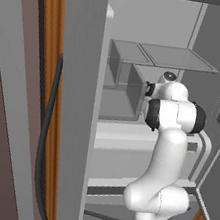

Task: Gather the eggplant and avocado from the fridge and place them on a tray on the dining counter. Then gather the steaks from the fridge and place them on the other tray.

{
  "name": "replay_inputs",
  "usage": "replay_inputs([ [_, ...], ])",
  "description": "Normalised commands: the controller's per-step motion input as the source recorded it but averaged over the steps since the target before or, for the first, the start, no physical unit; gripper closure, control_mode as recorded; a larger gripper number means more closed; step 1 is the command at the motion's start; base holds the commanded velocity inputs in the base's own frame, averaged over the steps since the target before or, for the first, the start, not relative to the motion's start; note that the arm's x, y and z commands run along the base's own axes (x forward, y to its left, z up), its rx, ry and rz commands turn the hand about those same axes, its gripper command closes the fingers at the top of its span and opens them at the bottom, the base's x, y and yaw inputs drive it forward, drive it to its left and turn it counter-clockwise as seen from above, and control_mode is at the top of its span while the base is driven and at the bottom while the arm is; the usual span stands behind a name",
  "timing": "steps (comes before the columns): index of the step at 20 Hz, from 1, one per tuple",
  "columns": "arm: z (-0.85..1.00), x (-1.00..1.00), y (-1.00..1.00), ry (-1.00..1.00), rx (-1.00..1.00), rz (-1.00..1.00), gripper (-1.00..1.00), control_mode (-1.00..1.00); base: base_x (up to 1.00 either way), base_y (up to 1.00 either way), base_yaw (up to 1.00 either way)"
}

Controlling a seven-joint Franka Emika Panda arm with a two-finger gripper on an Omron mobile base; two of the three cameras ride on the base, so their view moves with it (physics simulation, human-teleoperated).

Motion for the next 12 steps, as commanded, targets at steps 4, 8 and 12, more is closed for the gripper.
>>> replay_inputs([
  [4, 0.00, 0.00, 0.02, 0.01, 0.00, 0.00, 1.00, -1.00, 0.00, 0.00, 0.00],
  [8, 0.00, -0.09, 0.00, 0.00, 0.00, 0.00, 1.00, -1.00, 0.00, 0.00, 0.00],
  [12, 0.00, -0.35, 0.00, 0.00, 0.00, 0.00, 1.00, -1.00, 0.00, 0.00, 0.00],
])
